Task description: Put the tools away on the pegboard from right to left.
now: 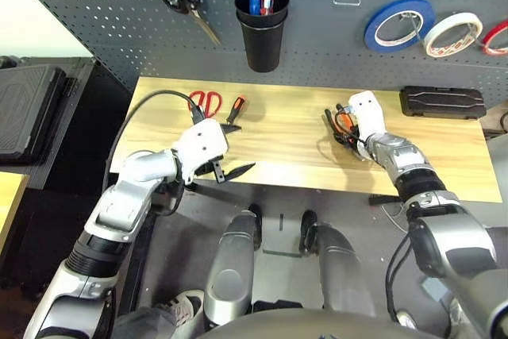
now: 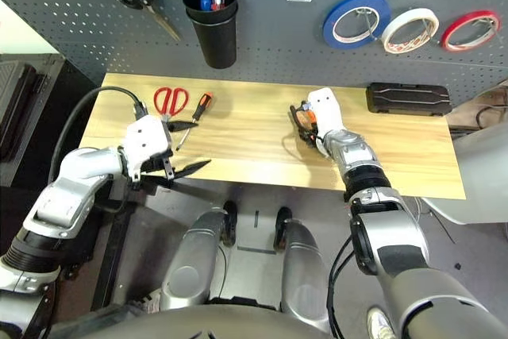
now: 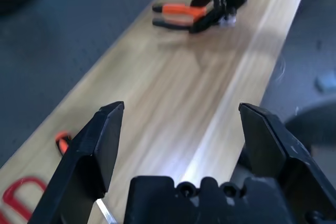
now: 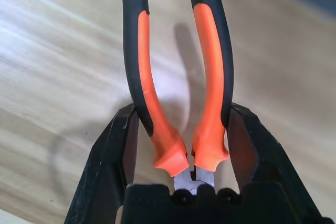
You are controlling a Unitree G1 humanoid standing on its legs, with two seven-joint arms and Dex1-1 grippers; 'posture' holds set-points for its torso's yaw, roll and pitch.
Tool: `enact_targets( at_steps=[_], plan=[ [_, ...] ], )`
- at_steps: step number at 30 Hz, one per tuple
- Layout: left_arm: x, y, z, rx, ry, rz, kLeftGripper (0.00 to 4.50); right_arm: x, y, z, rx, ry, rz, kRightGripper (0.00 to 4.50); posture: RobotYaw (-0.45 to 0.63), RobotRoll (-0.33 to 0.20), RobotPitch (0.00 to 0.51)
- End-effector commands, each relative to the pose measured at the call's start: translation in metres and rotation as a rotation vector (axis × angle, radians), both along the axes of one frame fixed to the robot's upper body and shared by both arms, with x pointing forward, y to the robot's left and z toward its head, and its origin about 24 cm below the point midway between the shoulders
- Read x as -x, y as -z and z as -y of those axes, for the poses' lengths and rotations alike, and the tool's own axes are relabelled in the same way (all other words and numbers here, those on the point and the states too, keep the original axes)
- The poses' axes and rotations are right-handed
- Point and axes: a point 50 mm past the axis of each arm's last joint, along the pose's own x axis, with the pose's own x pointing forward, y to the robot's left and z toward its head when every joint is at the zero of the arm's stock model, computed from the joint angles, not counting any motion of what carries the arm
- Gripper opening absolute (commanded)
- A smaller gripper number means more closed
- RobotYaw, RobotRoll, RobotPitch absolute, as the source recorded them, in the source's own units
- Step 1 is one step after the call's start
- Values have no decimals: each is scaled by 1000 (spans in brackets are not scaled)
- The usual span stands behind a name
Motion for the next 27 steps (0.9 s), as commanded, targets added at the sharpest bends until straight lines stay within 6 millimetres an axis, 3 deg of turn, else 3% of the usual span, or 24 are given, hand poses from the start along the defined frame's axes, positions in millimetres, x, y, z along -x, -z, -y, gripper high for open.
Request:
enact_targets(
  at_steps=[1, 20, 27],
  plan=[
    [6, -11, 4, 90, 27, 36, 4500, 6, -7, 0, 14, -42, 84, 2683, 331, 0, 263],
    [24, -63, 16, 427, 74, 159, 4500, 26, -52, -8, 45, -150, 536, 2683, 338, 0, 242],
    [24, -71, 16, 459, 81, 175, 4500, 27, -72, -6, 38, -109, 684, 2683, 333, 0, 236]
  ],
)
